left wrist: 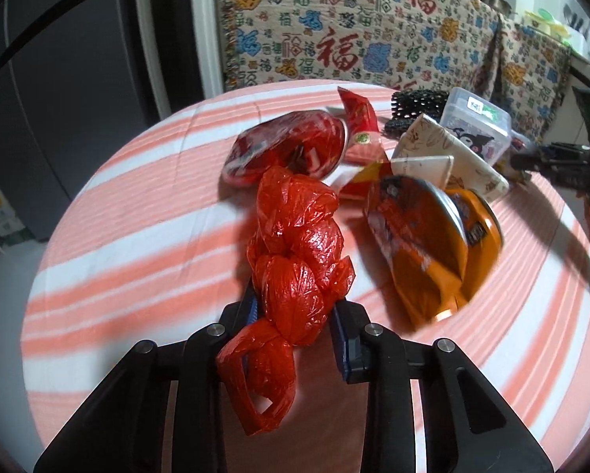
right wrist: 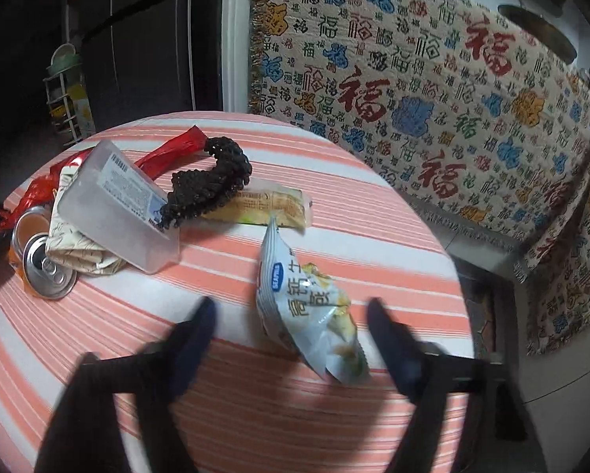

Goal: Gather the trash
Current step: 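Grasp the red plastic bag with the left gripper while the right grasps the white chip bag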

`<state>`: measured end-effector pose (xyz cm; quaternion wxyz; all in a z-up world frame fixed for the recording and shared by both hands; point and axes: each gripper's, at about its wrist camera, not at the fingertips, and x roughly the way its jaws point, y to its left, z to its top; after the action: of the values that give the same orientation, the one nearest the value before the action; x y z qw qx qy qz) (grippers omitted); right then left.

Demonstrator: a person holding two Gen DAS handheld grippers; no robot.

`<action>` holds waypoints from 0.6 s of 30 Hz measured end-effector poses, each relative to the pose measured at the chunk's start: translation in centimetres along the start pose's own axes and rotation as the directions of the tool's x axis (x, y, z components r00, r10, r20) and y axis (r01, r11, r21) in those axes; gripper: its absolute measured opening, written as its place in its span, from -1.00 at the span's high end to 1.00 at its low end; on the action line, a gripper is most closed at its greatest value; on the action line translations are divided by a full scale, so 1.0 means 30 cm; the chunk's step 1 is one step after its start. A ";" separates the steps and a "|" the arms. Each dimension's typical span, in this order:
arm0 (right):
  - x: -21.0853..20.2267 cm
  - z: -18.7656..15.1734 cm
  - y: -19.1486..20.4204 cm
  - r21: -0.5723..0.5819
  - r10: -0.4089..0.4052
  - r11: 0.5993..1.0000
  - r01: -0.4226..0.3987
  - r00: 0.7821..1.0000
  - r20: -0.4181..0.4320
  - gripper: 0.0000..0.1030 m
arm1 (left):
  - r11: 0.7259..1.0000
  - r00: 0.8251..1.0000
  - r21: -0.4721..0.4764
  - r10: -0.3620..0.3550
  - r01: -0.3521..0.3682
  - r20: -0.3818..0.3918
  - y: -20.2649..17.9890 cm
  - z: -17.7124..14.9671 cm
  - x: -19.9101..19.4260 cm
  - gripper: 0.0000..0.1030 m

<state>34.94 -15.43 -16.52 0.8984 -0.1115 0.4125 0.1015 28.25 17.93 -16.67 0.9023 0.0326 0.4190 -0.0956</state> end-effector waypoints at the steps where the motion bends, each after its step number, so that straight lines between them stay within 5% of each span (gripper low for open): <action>1: 0.004 0.004 -0.012 0.023 -0.002 1.000 0.002 1.000 -0.007 0.21 | 1.000 1.000 -0.003 0.001 -0.001 0.000 0.002 -0.009 -0.010 0.40; 6: -0.060 -0.039 -0.024 0.106 0.031 0.994 -0.031 1.000 0.006 0.45 | 0.999 1.000 -0.054 -0.001 0.001 0.004 0.014 -0.079 -0.082 0.41; 18: -0.260 -0.140 -0.009 0.209 0.180 0.961 -0.183 0.983 0.033 0.49 | 0.996 0.998 -0.082 -0.042 0.046 0.051 -0.131 -0.105 -0.227 0.42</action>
<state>27.02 -17.58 -13.19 0.8948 0.0234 0.4233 0.1397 20.81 15.51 -13.43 0.9105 -0.0168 0.4011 -0.0988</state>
